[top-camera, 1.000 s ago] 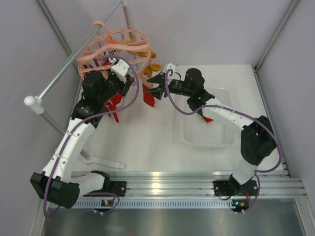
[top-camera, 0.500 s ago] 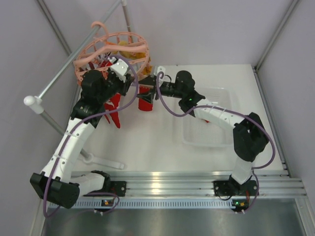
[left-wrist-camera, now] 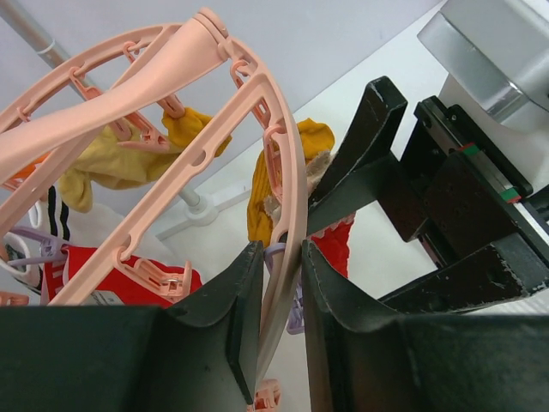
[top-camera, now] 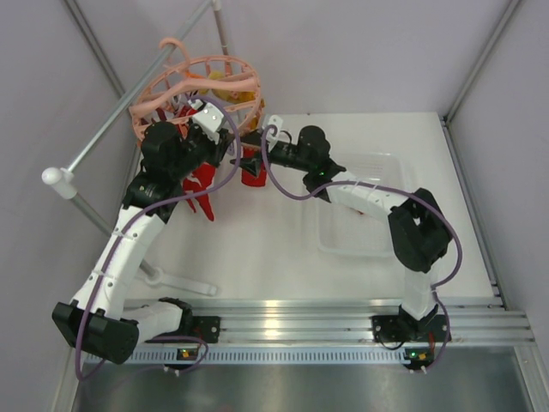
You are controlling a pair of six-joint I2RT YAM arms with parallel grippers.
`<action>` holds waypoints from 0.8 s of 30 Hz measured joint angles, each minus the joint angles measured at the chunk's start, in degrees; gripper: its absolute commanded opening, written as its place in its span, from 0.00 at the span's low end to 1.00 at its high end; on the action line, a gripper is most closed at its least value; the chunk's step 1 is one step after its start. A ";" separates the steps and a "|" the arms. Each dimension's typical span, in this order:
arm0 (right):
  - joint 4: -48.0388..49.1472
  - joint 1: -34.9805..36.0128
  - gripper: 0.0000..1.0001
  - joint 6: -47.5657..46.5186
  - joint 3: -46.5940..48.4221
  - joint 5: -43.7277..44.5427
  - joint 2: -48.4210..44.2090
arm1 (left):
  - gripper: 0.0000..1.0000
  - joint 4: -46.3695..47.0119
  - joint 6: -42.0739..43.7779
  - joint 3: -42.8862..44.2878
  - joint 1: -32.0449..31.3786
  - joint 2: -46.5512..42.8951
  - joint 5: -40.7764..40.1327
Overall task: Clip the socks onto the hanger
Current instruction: Open the clamp at the hanger.
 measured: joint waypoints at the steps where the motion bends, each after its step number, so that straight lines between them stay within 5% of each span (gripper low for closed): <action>1: 0.94 0.00 0.64 0.20 0.33 -0.15 0.50 | 0.28 0.00 0.00 0.00 0.00 0.00 0.00; 8: 3.72 0.28 0.57 1.07 2.25 -0.87 3.37 | 0.27 0.00 -0.02 0.11 0.00 0.13 0.02; 15: 3.89 1.27 0.33 1.05 2.25 -1.16 3.63 | 0.27 -0.04 -0.02 0.46 0.00 0.59 0.17; 20: 2.16 1.31 0.01 -0.37 1.86 -0.28 2.80 | 0.28 -0.09 0.02 0.48 0.02 0.63 0.17; 24: -3.67 1.22 0.00 -3.63 1.57 1.29 -0.07 | 0.32 -0.13 1.68 0.79 0.04 0.63 0.59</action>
